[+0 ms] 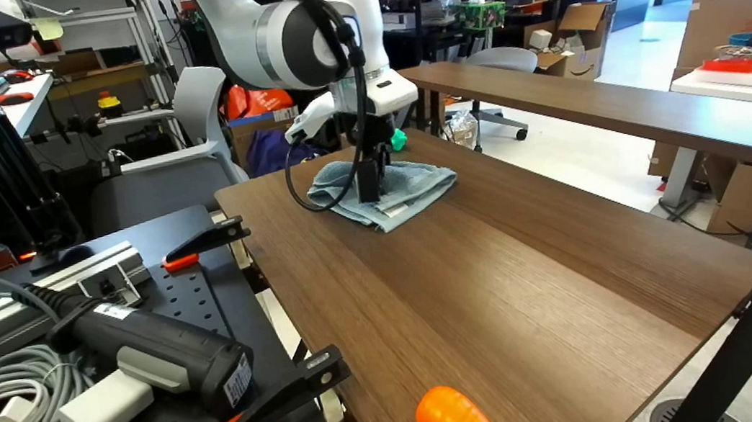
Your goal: Use the towel the table
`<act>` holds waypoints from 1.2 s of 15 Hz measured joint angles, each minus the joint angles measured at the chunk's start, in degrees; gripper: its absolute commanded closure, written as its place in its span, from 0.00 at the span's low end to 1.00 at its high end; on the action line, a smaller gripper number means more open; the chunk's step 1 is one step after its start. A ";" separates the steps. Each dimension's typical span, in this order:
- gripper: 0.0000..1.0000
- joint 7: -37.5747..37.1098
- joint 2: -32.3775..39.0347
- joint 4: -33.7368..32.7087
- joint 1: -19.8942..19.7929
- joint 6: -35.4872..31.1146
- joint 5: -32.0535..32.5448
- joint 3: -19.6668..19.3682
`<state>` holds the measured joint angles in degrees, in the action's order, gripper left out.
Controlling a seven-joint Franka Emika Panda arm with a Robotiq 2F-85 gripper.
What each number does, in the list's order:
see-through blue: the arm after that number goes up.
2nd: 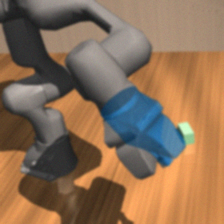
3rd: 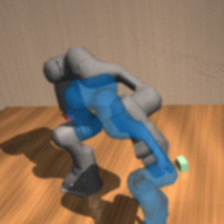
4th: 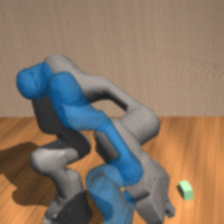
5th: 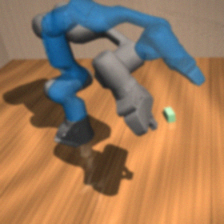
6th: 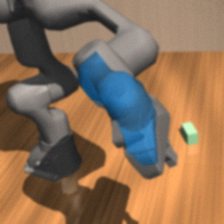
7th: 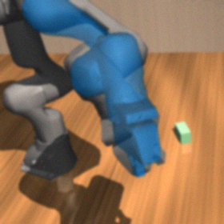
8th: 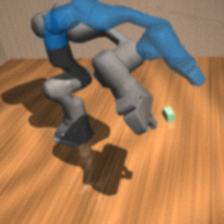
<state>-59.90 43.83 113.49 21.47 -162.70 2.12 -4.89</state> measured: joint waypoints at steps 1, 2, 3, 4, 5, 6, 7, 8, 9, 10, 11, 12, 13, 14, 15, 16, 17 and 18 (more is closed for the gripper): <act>0.00 0.00 0.34 -0.57 2.04 -0.04 0.04 -0.19; 0.00 0.00 0.68 -1.11 3.93 -0.04 0.05 -0.31; 0.00 0.00 0.90 -1.49 5.54 -0.03 0.19 -0.38; 0.00 0.36 0.93 -1.57 6.89 0.27 0.50 -0.40; 0.00 0.95 0.86 -1.55 7.96 0.79 0.83 -0.40; 0.00 2.02 0.72 -1.41 8.74 1.34 0.96 -0.30; 0.00 3.33 0.46 -1.14 9.16 1.92 0.99 -0.06; 0.00 4.51 0.00 -0.66 9.26 2.84 0.99 0.40; 0.00 5.72 -0.65 0.09 9.25 3.92 0.99 0.88; 0.00 6.95 -1.44 1.14 9.25 4.95 0.99 1.31; 0.00 8.29 -2.43 2.47 9.23 6.19 0.99 1.66; 0.00 9.60 -3.59 4.09 9.22 7.71 1.02 1.76; 0.00 10.55 -4.83 5.78 9.20 9.48 1.51 1.47; 0.00 10.88 -6.01 7.45 9.19 11.02 2.52 0.78; 0.00 10.90 -7.01 9.01 9.14 12.34 3.57 -0.35; 0.00 10.76 -7.78 10.19 8.99 13.45 4.49 -1.80; 0.00 9.91 -8.20 10.92 8.67 14.42 5.44 -3.70; 0.00 8.83 -8.22 11.09 8.08 14.97 5.78 -5.65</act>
<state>-51.07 35.61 124.58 29.55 -147.73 7.90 -10.53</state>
